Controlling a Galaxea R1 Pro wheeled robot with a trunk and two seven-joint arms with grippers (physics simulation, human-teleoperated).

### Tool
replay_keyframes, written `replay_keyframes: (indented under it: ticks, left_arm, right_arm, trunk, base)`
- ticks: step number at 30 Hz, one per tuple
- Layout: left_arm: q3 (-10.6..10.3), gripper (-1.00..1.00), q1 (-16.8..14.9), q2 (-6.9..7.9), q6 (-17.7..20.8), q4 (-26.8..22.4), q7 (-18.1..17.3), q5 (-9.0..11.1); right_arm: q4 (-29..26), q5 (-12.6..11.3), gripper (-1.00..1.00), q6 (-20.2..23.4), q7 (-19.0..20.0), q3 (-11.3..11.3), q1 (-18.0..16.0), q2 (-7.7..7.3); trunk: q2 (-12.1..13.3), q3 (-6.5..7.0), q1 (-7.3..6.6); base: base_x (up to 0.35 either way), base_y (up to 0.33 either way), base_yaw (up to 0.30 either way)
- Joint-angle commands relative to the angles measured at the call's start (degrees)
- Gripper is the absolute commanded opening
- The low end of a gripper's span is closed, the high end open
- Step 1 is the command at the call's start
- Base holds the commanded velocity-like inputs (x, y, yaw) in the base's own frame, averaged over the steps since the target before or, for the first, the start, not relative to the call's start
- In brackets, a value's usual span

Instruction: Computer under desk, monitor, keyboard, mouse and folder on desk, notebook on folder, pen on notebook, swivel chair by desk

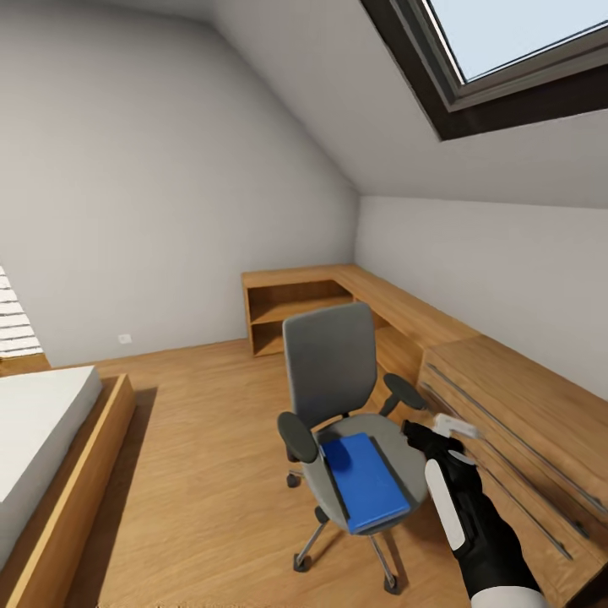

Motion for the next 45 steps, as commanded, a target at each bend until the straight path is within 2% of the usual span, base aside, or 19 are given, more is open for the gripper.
replay_keyframes:
  ticks: [1, 17, 20, 21, 22, 24, 29, 37, 45]
  left_arm:
    - [-0.1, 1.0, 0.0, 0.02, 0.3, -0.1, 0.3, 0.4]
    - [-0.1, 1.0, 0.0, 0.02, 0.2, -0.1, 0.3, 0.4]
    - [-0.1, 1.0, 0.0, 0.02, 0.2, -0.1, 0.3, 0.5]
    - [-0.1, 1.0, 0.0, 0.02, 0.2, -0.1, 0.3, 0.5]
    - [-0.1, 1.0, 0.0, 0.02, 0.2, -0.1, 0.3, 0.5]
    - [-0.1, 1.0, 0.0, 0.02, 0.2, -0.1, 0.3, 0.5]
    - [-0.1, 1.0, 0.0, 0.02, 0.3, -0.1, 0.3, 0.4]
    - [-0.1, 1.0, 0.0, 0.02, 0.2, -0.1, 0.3, 0.3]
    - [0.0, 1.0, 0.0, 0.09, 0.2, -0.1, 0.3, 0.3]
  right_arm:
    - [-0.1, -0.6, 1.0, 0.1, -0.4, 0.0, 0.0, 0.02]
    - [0.8, 0.4, 1.0, 0.1, -0.1, 1.1, 0.1, -0.03]
    - [2.7, 0.5, 1.0, -0.1, 0.0, 3.4, 0.1, -0.06]
    - [2.7, 0.5, 1.0, -0.1, 0.0, 3.4, 0.1, -0.06]
    - [3.4, 0.6, 1.0, -0.2, 0.0, 5.0, 0.1, -0.09]
    - [3.8, 0.6, 1.0, -0.4, -0.1, 6.5, 0.1, -0.12]
    - [4.1, 0.6, 1.0, -0.9, -0.3, 8.7, 0.1, -0.09]
    - [2.7, 0.7, 1.0, -1.1, -0.4, 9.2, 0.1, -0.16]
    - [2.7, 0.7, 1.0, -2.1, -0.4, 9.2, 0.1, -0.17]
  trunk:
    - [0.0, -0.12, 0.01]
    - [0.0, -0.37, 0.01]
    - [0.0, -0.37, 0.01]
    - [0.0, -0.37, 0.01]
    - [0.0, -0.37, 0.01]
    - [0.0, -0.38, 0.01]
    - [0.0, -0.38, 0.01]
    - [0.0, -0.38, 0.01]
    - [0.0, -0.32, 0.01]
  base:
    - [0.0, 0.0, 0.156]
    - [0.0, 0.0, 0.041]
    - [0.0, 0.0, 0.003]
    - [0.0, 0.0, 0.002]
    - [0.0, 0.0, 0.001]
    - [0.0, 0.0, 0.0]
    - [0.0, 0.0, 0.0]
    - [0.0, 0.0, 0.025]
    - [0.0, -0.112, 0.232]
